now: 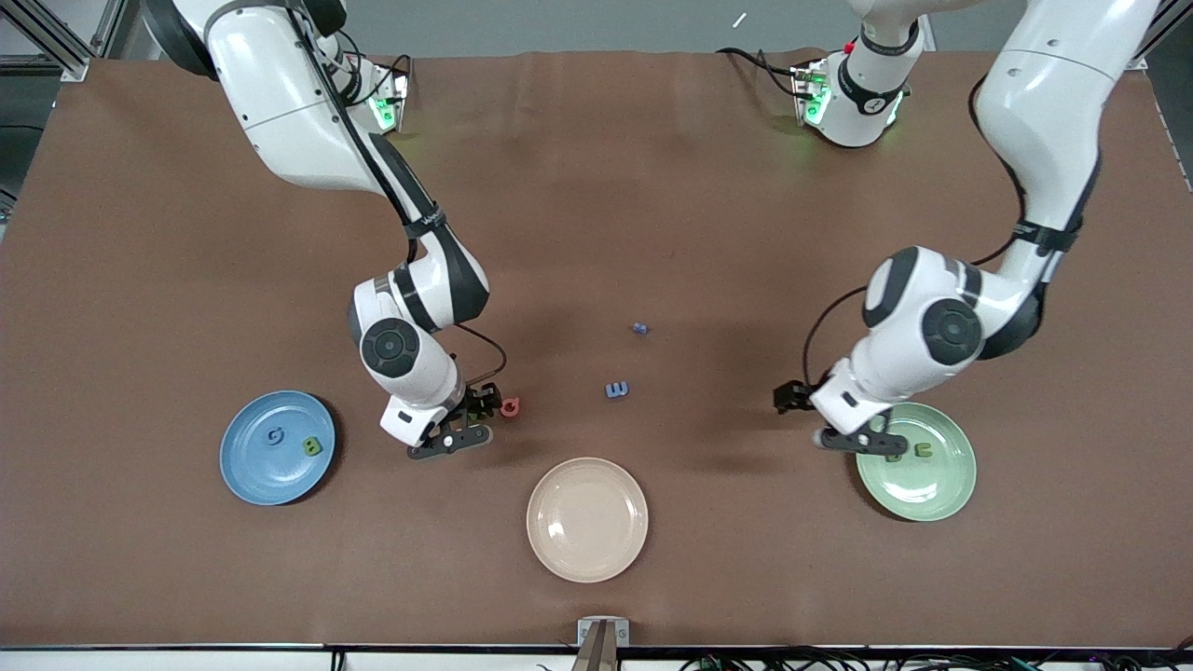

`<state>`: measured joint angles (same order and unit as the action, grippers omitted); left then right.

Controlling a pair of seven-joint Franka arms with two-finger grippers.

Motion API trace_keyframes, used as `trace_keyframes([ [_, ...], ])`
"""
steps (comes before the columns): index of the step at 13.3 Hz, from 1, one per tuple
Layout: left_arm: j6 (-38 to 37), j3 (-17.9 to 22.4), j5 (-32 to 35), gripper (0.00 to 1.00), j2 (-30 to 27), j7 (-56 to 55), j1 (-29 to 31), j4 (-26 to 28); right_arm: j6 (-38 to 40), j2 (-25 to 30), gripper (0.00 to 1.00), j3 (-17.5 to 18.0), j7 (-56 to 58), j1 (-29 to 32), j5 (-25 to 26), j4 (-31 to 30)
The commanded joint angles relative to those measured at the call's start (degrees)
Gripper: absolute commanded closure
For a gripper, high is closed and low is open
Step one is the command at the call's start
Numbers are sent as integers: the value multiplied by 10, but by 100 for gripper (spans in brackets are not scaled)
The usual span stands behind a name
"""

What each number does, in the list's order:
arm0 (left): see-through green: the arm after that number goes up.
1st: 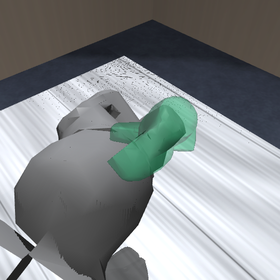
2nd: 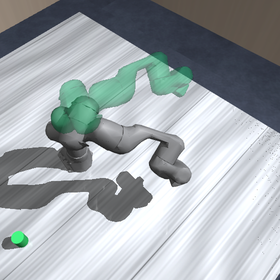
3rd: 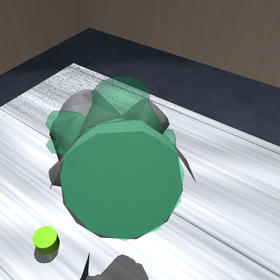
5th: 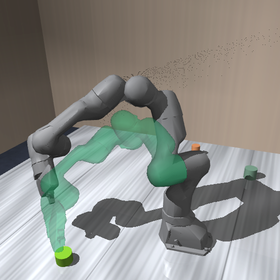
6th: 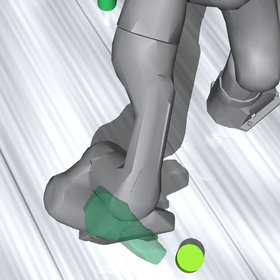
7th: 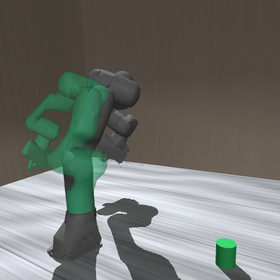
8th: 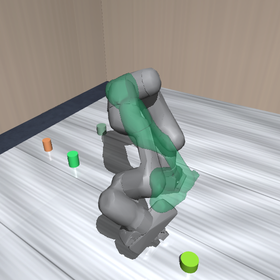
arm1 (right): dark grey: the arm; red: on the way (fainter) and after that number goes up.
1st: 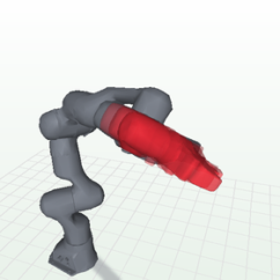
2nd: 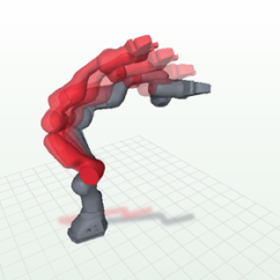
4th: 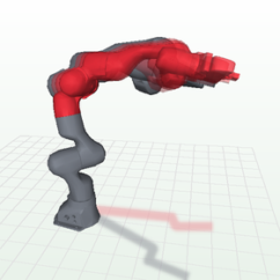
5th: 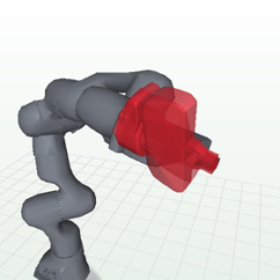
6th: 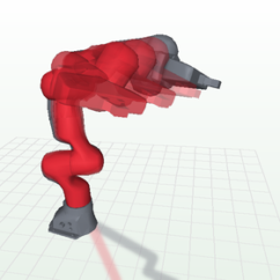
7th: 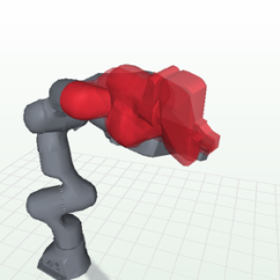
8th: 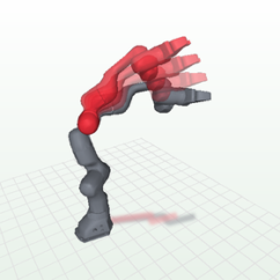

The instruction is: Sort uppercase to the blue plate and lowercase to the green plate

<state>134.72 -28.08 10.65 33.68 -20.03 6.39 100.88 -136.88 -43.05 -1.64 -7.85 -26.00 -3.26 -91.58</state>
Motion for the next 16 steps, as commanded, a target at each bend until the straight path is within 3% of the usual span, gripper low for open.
trace_keyframes([
  [1, -4, 2, 10, 2, 2, -77, -55, 0, -13, 7, 18, -5, 0, -5, -3, -22],
  [3, 1, 4, 11, 5, 4, -92, -107, -3, -15, 7, 21, -5, 0, -5, -3, -26],
  [6, 2, 6, 89, 8, 20, -146, -161, -1, -15, 7, 43, -4, -2, -5, -4, -26],
  [8, 5, 5, 125, 12, 41, -191, -184, 1, -15, 7, 51, -4, -3, -5, -4, -27],
  [11, 21, 4, 127, 13, 52, -231, -225, 0, -15, 7, 66, -4, -3, -5, -4, -28],
  [13, 32, 4, 127, 19, 60, -240, -233, 2, -15, 7, 75, -4, -3, -4, -4, -28],
  [16, 40, 6, 128, 22, 74, -242, -250, 3, -8, 15, 82, -5, 3, 9, -4, -23],
])
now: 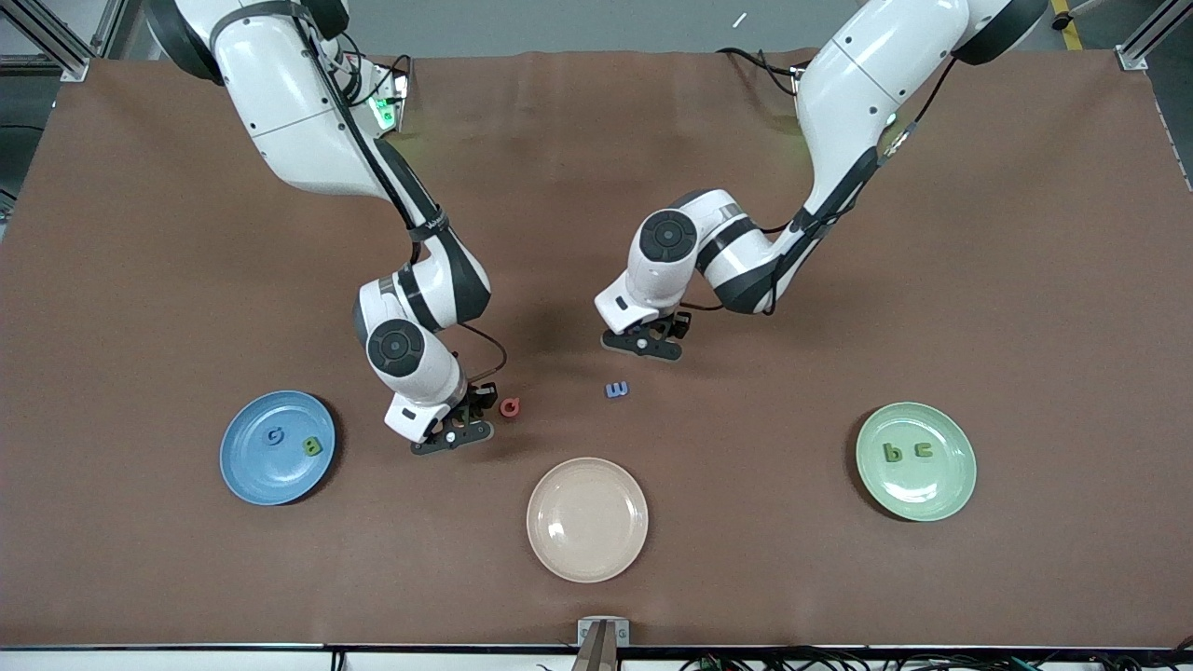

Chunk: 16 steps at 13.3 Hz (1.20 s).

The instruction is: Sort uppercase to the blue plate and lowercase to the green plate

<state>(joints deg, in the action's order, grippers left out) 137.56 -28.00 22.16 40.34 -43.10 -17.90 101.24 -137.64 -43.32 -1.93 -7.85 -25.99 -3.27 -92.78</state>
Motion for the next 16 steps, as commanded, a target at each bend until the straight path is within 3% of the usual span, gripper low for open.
trace_keyframes([
  [1, 11, 4, 13, 24, 8, -12, -9, 1, 1, 24, 85, -2, 4, 26, -4, -8],
  [5, 12, 5, 13, 30, 13, -12, -14, 3, 43, 42, 91, -5, 19, 87, 3, 25],
  [8, 12, 6, 13, 38, 18, -12, -14, 3, 44, 42, 91, -7, 95, 143, 3, 25],
  [12, 11, 7, 12, 46, 18, -11, -13, 0, 56, 40, 90, -6, 225, 218, 3, 22],
  [16, 11, 7, 12, 51, 18, -10, -10, 1, 111, 38, 84, -6, 307, 252, 1, 17],
])
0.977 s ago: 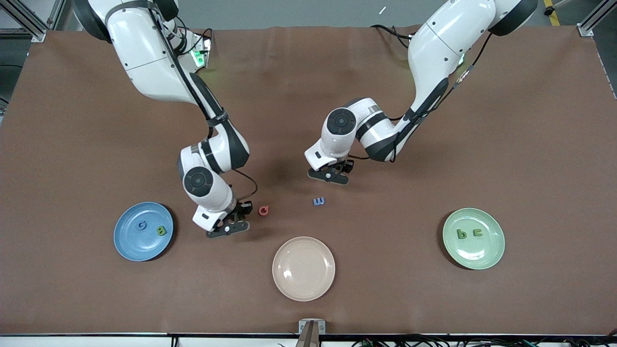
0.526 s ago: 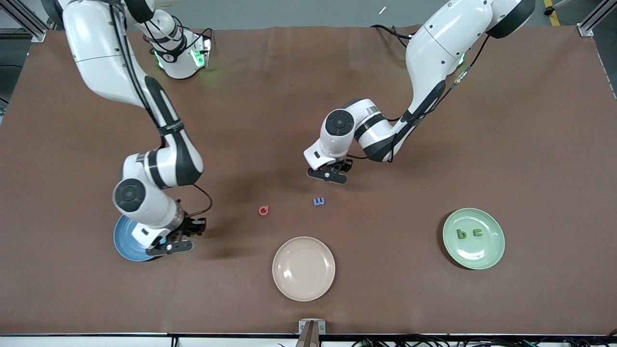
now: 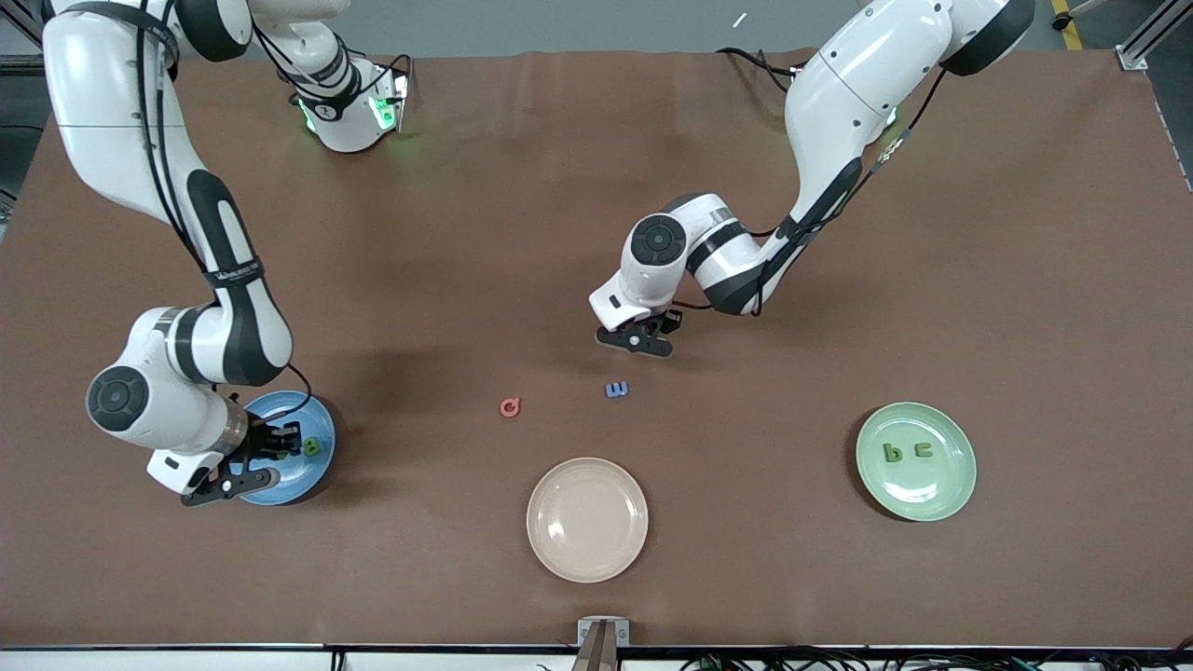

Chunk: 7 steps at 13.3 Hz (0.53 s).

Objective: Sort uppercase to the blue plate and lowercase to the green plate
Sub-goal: 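Carry the blue x with the left gripper while the right gripper grasps Q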

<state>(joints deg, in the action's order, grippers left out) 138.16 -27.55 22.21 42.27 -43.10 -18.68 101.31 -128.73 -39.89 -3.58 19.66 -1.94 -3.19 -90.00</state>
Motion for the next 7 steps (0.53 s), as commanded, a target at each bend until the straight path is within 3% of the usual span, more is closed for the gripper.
trace_keyframes([
  [1, 5, 2, 13, 55, -2, -10, -1, 2, 39, 3, 79, 10, 35, 15, -2, -13],
  [2, 4, 2, 12, 60, -2, -10, -1, 2, 51, 2, 69, 10, 36, 16, -2, -14],
  [3, 4, 2, 13, 68, -2, -10, 0, 2, 52, 1, 51, 11, 36, 18, -2, -17],
  [4, 4, 2, 12, 76, -2, -10, -1, 2, 52, -1, 23, 10, 36, 18, -2, -17],
  [6, -2, 2, 13, 95, -7, -10, 5, 1, 52, 0, 13, 11, 35, 15, -3, -14],
  [7, -2, 3, 13, 100, -10, -10, 8, 2, 50, 0, 12, 14, 35, 12, -5, -10],
])
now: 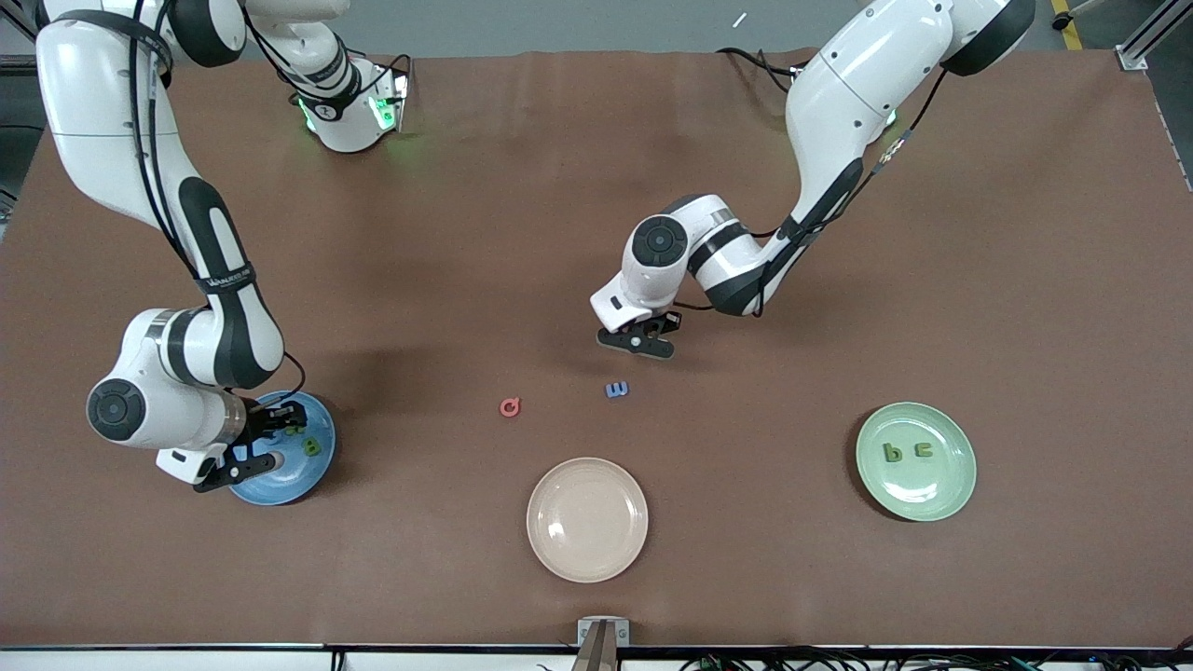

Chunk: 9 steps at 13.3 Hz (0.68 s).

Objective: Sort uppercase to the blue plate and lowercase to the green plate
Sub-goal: 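Carry the blue x with the left gripper while the right gripper grasps Q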

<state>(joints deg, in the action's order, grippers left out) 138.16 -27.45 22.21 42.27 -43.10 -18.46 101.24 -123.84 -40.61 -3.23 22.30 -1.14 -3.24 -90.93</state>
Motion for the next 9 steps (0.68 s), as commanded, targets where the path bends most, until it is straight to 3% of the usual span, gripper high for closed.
trace_keyframes([
  [1, -5, 2, 13, 100, -19, -10, 19, 3, -1, 9, 12, 16, 1, 1, -6, 2],
  [4, -30, 2, 13, 100, -58, -6, 59, 0, -3, 11, 11, 44, -84, -24, -62, 21],
  [9, -39, 2, 50, 99, -88, -5, 155, -5, -34, 9, 11, 44, -377, -141, -68, 22],
])
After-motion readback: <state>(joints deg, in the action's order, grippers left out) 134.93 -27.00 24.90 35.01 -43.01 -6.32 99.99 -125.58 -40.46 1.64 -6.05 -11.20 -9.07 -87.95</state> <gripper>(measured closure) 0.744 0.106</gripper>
